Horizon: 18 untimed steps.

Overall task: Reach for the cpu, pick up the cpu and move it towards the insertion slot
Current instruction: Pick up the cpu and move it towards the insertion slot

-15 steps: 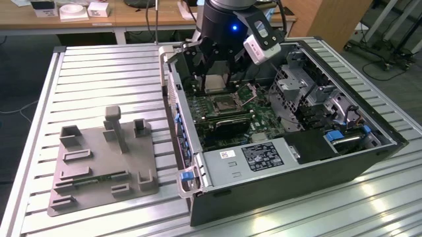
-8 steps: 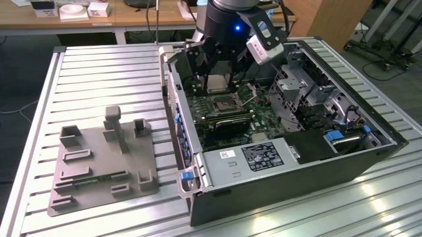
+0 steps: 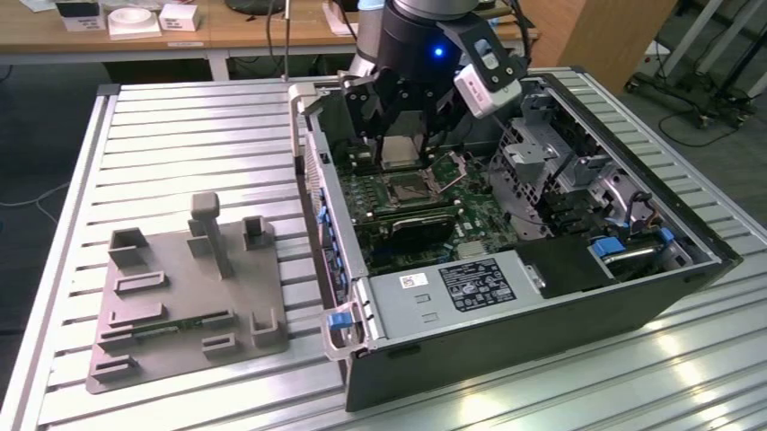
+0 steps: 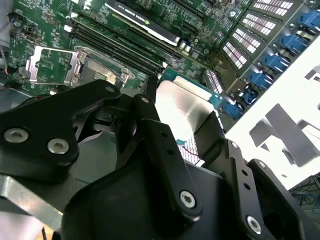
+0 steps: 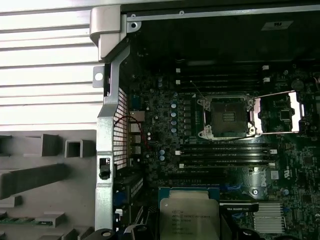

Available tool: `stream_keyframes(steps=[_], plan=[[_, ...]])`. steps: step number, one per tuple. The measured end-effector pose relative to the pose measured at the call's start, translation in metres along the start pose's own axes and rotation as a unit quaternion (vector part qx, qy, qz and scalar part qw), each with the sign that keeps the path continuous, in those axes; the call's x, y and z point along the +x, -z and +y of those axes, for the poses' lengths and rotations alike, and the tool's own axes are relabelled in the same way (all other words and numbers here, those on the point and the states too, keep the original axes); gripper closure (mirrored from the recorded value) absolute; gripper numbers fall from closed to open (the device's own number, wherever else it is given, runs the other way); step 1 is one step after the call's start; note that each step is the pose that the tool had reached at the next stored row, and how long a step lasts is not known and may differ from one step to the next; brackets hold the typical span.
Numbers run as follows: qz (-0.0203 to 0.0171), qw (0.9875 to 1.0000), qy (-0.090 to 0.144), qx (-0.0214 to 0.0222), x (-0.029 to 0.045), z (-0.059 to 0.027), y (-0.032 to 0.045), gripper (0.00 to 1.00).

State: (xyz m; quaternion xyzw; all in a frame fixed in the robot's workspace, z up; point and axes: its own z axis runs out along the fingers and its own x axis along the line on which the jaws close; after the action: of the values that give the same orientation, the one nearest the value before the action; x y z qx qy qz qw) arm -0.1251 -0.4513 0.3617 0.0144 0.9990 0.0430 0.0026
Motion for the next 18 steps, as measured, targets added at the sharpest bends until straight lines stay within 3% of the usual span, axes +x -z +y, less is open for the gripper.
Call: stream_keyframes(steps=[18], plan=[[0.0000,1.0000,0.000,0.0000,-0.0106,0.0002,-0.0015,0.45]])
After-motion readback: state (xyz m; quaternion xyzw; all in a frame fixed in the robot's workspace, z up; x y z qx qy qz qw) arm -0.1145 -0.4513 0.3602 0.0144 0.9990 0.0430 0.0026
